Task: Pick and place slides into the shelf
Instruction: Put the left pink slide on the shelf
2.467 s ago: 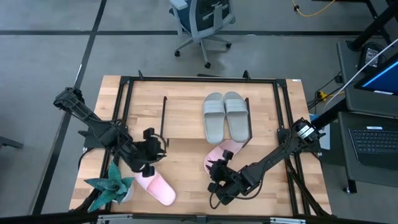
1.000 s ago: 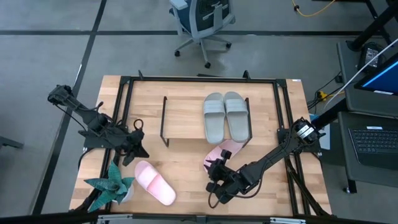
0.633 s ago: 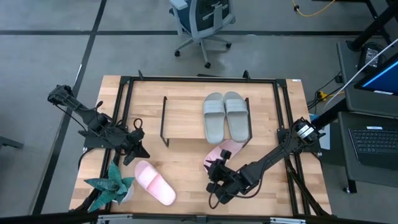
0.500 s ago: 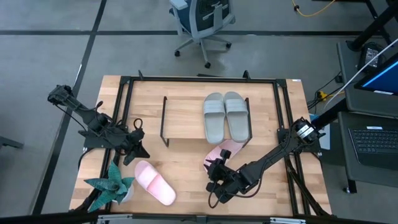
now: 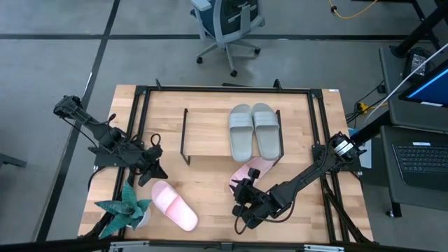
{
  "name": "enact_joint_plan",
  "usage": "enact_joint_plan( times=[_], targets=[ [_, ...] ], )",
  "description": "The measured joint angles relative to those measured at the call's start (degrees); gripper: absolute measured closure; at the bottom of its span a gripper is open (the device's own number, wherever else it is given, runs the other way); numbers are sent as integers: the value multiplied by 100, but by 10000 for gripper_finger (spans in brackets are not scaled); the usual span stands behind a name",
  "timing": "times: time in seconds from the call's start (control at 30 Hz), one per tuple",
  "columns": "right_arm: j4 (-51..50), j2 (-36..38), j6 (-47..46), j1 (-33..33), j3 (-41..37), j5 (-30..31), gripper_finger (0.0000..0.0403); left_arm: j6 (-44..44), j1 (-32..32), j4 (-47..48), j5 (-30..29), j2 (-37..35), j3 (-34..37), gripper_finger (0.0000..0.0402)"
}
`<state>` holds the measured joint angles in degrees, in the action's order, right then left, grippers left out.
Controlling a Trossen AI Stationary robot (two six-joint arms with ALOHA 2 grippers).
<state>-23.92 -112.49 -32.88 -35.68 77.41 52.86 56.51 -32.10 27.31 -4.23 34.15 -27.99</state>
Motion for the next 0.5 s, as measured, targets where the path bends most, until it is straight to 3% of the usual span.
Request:
enact_joint_plan(
  times=[0.3, 0.5],
  targets=[
    [0, 0, 0, 1, 0, -1, 305, 872, -2, 7, 227, 270, -2, 398],
    [-2, 0, 0, 0, 0, -3, 305, 932, -2, 68, 233, 761, -2, 398]
  ],
)
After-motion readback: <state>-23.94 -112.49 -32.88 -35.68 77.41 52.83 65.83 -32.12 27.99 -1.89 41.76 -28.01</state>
